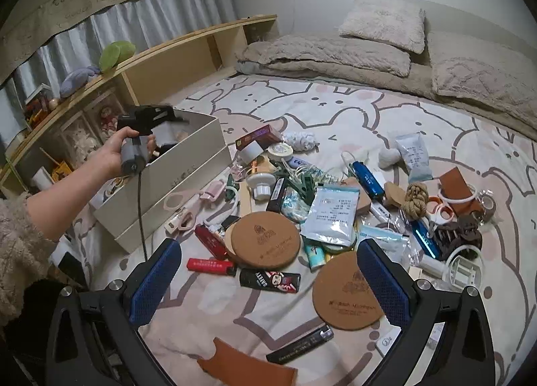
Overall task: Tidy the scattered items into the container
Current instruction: 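Release the leaf piece into the box with the left gripper while the right gripper withdraws, then move the open left gripper back from the box toward the pile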
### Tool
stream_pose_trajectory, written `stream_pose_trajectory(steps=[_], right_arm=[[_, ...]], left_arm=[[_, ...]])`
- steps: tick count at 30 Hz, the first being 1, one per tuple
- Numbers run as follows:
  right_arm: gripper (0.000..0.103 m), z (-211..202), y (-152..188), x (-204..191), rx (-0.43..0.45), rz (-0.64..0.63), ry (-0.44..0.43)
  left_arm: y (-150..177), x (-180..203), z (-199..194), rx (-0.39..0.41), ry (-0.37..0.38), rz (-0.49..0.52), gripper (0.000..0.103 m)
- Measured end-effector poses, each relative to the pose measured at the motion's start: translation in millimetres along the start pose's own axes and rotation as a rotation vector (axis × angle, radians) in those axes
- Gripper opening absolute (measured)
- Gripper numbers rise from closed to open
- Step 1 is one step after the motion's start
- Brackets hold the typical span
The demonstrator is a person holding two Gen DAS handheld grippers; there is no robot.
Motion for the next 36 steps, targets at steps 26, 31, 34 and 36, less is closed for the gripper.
stream_pose_trajectory(steps=[26,31,34,36], right_arm=[[0.103,-4.0,-16.1,-27.5,0.023,-0.052,0.04],[0.103,-8.7,-22.3,-37.3,0.037,-0.058,0.05],[0.103,-12.1,-26.4,-43.1,0.044,-0.061,0.063],[0.103,-15.0,-28.5,-45.8,0.052,-0.06,0.068]], left_arm=[[-11.8,33.2,-54.4,0.006,-0.234,0.254,0.103],[-9.1,36.6,-71.8,0.018,-0.246,0.307,0.103],[-4.0,41.2,-78.1,0.026,-0.299,0.368,0.103],[1.6,45.1,-83.9,0.032,-0.328,0.427,0.103]])
Point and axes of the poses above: each gripper's, at about its wrist camera, not at the fingertips, and z roughly the way its jaws point, x to its right, y to its underside, the point moved 1 cm from there along z, roughly the way its jaws point, and after that the axes turned 1 degree about x, right-handed, at the moved point
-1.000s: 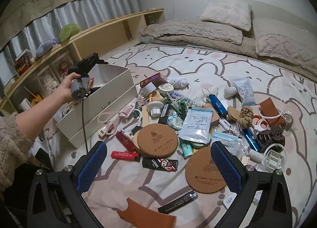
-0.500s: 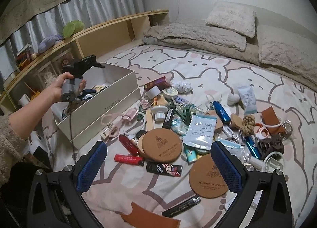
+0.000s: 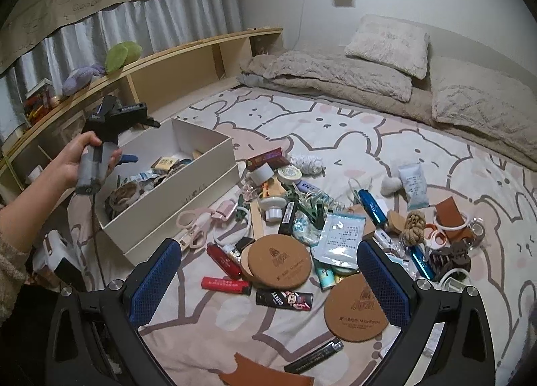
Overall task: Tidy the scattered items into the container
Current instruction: 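Move the open left gripper back from the box toward the pile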
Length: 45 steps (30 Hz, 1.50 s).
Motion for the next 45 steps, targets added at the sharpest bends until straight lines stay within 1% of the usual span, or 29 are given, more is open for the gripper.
stream_pose_trajectory(steps=[6,15,19,23,28,34,39,45], right_arm=[[0.103,-9.1,-8.1,-5.3,0.029,0.004,0.011],[0.103,-15.2,-12.2,-14.9,0.046,0.002,0.016],[0.103,-15.8,-12.4,-21.1,0.044,-0.006,0.014],[0.103,-17.4,-12.0,-30.1,0.046,-0.025,0.011],[0.103,-20.1,-11.6,-40.3,0.043,-0.036,0.002],[0.103,-25.7,-13.2,-48.3,0.055,-0.044,-0.005],[0.103,-29.7,-13.0,-49.0,0.06,-0.04,-0.001],[0.103,-41.5,-11.7,-41.7,0.08,-0.013,0.015]], left_arm=[[13.6,14.2,-17.7,0.014,-0.017,0.115,0.103],[34.5,32.2,-38.9,0.033,-0.026,0.247,0.103],[43.9,34.9,-44.4,0.06,-0.063,0.304,0.103],[53.6,36.6,-46.8,0.062,-0.078,0.345,0.103],[70.3,42.4,-53.9,0.044,-0.057,0.389,0.103],[97.3,57.0,-67.0,0.034,-0.037,0.469,0.103],[116.6,75.2,-79.9,0.02,-0.007,0.524,0.103],[141.4,101.6,-103.1,0.032,0.033,0.614,0.103]])
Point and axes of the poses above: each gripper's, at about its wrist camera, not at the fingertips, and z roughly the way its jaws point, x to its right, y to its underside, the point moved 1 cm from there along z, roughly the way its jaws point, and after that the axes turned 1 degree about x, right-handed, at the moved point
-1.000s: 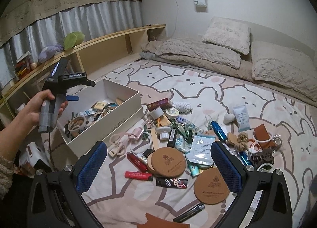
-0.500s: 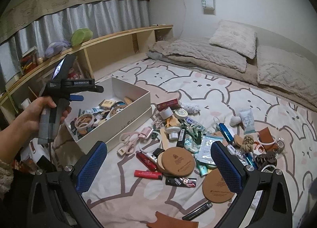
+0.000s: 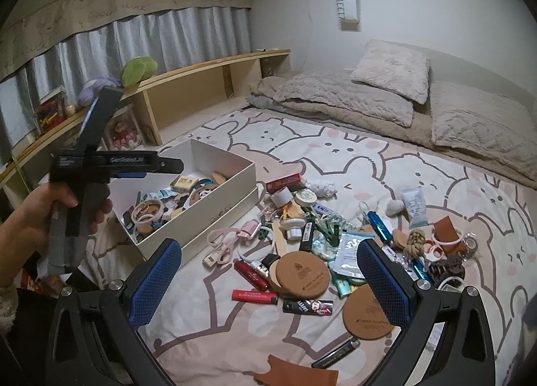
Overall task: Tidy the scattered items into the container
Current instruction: 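Move the open left gripper back from the box toward the pile, then lower the left gripper toward the red lighter while the right gripper approaches the clear square plastic case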
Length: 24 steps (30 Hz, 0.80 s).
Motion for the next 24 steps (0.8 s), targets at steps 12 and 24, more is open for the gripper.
stream_pose_trajectory(steps=[12,24], right_arm=[[0.103,-22.2,4.0,24.4,0.037,0.051,0.067],[0.103,-23.5,14.7,50.2,0.011,0.11,0.162]], left_arm=[[23.7,63.0,-17.8,-0.011,0.141,0.143,0.103],[41.1,93.1,-18.7,0.044,0.201,0.268,0.103]])
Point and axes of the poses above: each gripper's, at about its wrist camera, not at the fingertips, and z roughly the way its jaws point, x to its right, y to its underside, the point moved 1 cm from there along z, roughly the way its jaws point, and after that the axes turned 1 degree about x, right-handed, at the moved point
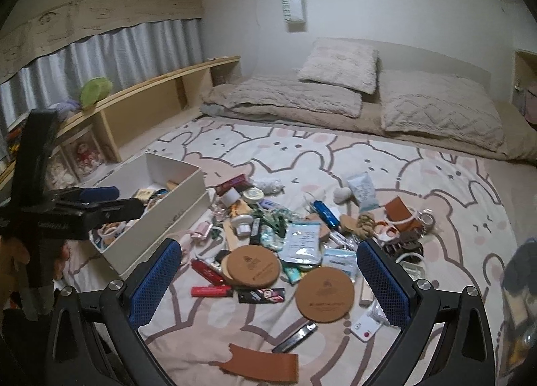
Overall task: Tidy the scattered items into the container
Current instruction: 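Lower the left gripper toward the red lighter while the right gripper approaches the clear square plastic case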
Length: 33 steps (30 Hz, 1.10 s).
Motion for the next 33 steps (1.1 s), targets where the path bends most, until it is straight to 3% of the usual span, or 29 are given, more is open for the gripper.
stream_pose_trajectory(steps=[15,33], right_arm=[[0.103,5.9,6.0,3.9,-0.009,-0.008,0.036],[0.103,17.4,22.5,30.3,-0.07,0.022,0.064]], left_arm=[[4.1,13.1,1.5,0.049,-0.014,0.074,0.103],[22.4,24.6,36.5,-0.039,-0.004,0.108,0.103]])
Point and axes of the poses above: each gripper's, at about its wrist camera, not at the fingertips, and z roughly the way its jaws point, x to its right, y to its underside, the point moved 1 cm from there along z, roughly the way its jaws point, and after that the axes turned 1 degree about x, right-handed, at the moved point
